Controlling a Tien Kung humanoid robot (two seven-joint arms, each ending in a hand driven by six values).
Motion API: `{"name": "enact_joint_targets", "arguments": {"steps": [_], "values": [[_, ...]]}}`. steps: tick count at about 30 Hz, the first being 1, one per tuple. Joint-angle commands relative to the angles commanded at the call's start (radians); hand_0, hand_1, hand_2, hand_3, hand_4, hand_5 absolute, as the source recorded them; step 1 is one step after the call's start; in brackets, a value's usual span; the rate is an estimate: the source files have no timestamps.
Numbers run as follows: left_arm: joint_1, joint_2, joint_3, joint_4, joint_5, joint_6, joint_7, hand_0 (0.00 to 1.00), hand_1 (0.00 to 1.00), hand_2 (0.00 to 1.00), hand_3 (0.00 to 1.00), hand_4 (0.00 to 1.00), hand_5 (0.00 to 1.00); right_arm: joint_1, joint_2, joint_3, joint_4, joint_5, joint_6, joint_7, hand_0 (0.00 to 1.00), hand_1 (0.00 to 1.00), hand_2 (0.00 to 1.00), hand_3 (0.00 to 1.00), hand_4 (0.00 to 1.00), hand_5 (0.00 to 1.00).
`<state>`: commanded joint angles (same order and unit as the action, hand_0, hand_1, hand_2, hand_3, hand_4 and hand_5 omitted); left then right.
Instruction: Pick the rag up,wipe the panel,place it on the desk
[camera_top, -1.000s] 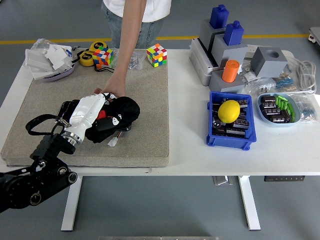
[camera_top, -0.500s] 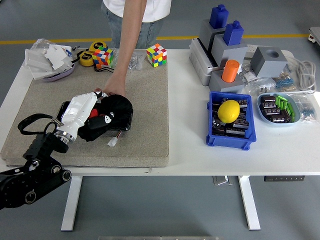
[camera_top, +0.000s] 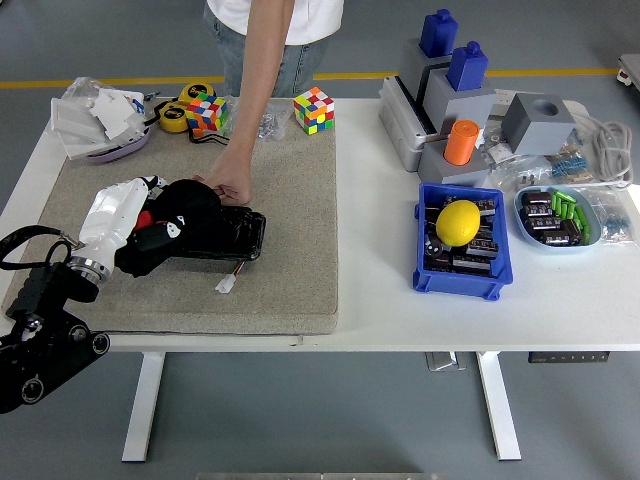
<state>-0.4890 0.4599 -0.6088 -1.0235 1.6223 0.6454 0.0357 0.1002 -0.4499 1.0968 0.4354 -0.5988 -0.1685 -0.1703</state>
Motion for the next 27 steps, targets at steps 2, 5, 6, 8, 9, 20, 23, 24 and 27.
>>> {"name": "enact_joint_targets", "arguments": {"steps": [2, 5, 6, 8, 9, 20, 23, 24, 27], "values": [[0.005, 0.005, -0.018, 0.016, -0.003, 0.000, -0.004, 0.194, 0.116, 0.304, 0.574, 0.520, 0.201, 0.000, 0.000, 0.002, 0.000, -0.001, 0.000, 0.000, 0.740, 0.649, 0.696, 0.613, 0.990, 0.583], [0.014, 0.009, -0.046, 0.035, -0.007, 0.000, -0.007, 0.194, 0.116, 0.305, 0.574, 0.520, 0.202, 0.000, 0.001, 0.003, 0.000, -0.002, 0.000, -0.002, 0.740, 0.649, 0.695, 0.612, 0.990, 0.583], [0.018, 0.011, -0.060, 0.043, -0.007, 0.000, -0.009, 0.194, 0.116, 0.305, 0.574, 0.520, 0.202, 0.000, 0.001, 0.003, 0.000, -0.002, 0.000, -0.002, 0.740, 0.649, 0.695, 0.612, 0.990, 0.583], [0.021, 0.017, -0.071, 0.053, -0.009, 0.000, -0.010, 0.194, 0.116, 0.305, 0.574, 0.520, 0.202, -0.001, 0.001, 0.004, -0.001, -0.002, 0.000, -0.002, 0.740, 0.649, 0.695, 0.612, 0.990, 0.583], [0.022, 0.021, -0.074, 0.058, -0.009, 0.000, -0.010, 0.194, 0.116, 0.305, 0.574, 0.520, 0.203, -0.001, 0.001, 0.004, -0.001, -0.002, 0.000, -0.002, 0.741, 0.649, 0.696, 0.613, 0.990, 0.584], [0.035, 0.029, -0.077, 0.087, -0.014, 0.000, -0.016, 0.194, 0.116, 0.306, 0.574, 0.520, 0.203, -0.002, 0.002, 0.002, 0.000, -0.002, 0.001, -0.002, 0.741, 0.647, 0.695, 0.614, 0.991, 0.583], [0.035, 0.032, -0.079, 0.096, -0.014, 0.000, -0.014, 0.194, 0.116, 0.306, 0.573, 0.520, 0.204, -0.002, 0.002, 0.000, 0.000, -0.002, 0.001, -0.002, 0.740, 0.648, 0.695, 0.613, 0.991, 0.582], [0.036, 0.033, -0.080, 0.097, -0.014, 0.000, -0.015, 0.194, 0.116, 0.306, 0.573, 0.520, 0.204, -0.002, 0.002, 0.000, 0.000, -0.003, 0.000, -0.002, 0.740, 0.648, 0.695, 0.613, 0.991, 0.582], [0.040, 0.031, -0.088, 0.097, -0.012, 0.000, -0.014, 0.194, 0.116, 0.306, 0.574, 0.519, 0.203, -0.002, 0.002, 0.000, 0.001, -0.003, 0.000, -0.002, 0.741, 0.648, 0.695, 0.613, 0.991, 0.584]]}}
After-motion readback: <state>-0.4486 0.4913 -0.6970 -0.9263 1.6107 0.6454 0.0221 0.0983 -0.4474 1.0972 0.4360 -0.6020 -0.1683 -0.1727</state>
